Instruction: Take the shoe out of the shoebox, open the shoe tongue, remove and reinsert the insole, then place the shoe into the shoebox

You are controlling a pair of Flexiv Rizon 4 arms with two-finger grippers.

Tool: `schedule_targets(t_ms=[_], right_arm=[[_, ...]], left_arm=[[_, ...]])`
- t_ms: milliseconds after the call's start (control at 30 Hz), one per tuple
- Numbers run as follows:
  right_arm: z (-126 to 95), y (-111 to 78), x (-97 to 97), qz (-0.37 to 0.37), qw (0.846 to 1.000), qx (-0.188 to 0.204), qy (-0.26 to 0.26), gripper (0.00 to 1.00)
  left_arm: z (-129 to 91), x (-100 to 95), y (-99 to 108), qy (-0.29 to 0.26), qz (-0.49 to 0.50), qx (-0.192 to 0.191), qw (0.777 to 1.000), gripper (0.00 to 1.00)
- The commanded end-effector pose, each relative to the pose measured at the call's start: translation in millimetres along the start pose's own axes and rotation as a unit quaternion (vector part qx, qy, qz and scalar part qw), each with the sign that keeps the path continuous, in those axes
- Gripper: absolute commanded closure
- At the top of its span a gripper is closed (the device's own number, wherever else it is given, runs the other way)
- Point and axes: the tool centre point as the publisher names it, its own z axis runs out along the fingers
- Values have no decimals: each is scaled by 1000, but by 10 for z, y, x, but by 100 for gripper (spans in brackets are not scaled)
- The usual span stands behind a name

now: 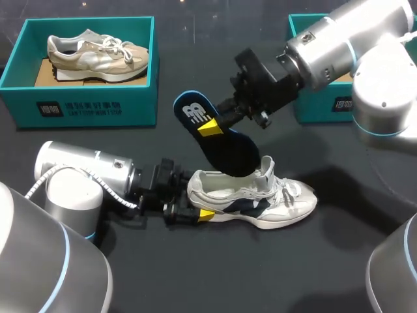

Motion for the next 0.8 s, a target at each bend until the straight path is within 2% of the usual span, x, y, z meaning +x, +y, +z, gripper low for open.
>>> schedule_targets(t_ms=[33,433,600,700,800], right_arm=[[-271,-67,472,-17,998,-51,-30,100],[-271,-67,472,-17,998,-51,-30,100],[-463,114,762,0,996,-72,-52,100],[-516,155,930,6,994,-93,-63,100],[-585,124,1112,11,988,-139,-66,100]], left_arm=[[0,-8,27,1,0,-1,1000,100],[0,-8,27,1,0,-1,1000,100],[0,-8,27,1,0,-1,1000,100],[0,-8,27,1,0,-1,1000,100],[0,-8,27,1,0,-1,1000,100]])
